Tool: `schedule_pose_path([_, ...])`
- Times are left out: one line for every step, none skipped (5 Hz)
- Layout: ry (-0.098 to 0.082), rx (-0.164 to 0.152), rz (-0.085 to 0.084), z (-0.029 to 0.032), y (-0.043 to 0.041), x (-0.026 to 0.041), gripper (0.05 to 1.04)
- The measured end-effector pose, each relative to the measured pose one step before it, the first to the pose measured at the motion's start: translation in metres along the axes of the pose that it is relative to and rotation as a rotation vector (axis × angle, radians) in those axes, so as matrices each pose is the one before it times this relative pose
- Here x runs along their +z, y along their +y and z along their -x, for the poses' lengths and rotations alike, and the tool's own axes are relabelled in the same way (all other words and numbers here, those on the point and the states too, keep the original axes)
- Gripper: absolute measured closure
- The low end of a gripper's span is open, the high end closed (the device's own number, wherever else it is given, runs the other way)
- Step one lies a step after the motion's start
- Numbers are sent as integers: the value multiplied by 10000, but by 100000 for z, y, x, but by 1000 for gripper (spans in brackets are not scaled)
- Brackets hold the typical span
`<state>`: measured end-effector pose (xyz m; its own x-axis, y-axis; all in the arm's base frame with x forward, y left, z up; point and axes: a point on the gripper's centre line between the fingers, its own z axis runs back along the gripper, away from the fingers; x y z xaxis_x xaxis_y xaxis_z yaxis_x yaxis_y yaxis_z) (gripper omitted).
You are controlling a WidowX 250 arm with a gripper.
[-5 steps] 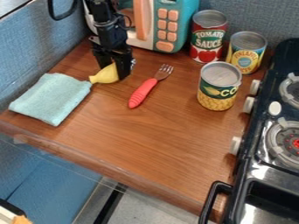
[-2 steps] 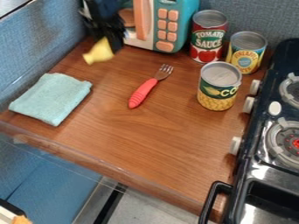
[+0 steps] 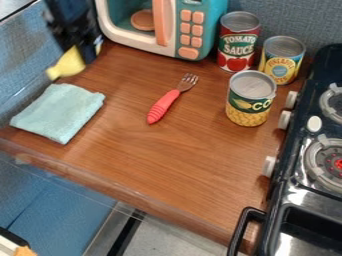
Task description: Picked up banana and put it on the blue napkin
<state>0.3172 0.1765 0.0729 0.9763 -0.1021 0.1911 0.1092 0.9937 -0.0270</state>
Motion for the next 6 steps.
schedule_pose_path([475,152,-233,3383,1603,-1291,558])
schedule_pose_path([398,-106,-231,1353,267,-1472,558])
schedule_pose_path([169,18,-192,258,371,-717,482])
schedule_pose_path([96,54,-50,-219,-332,-17,160])
schedule_pose_path([-15,28,68,-658,-210,1822,70])
schedule_pose_path([-491,-152,-75,-886,140,3811,75])
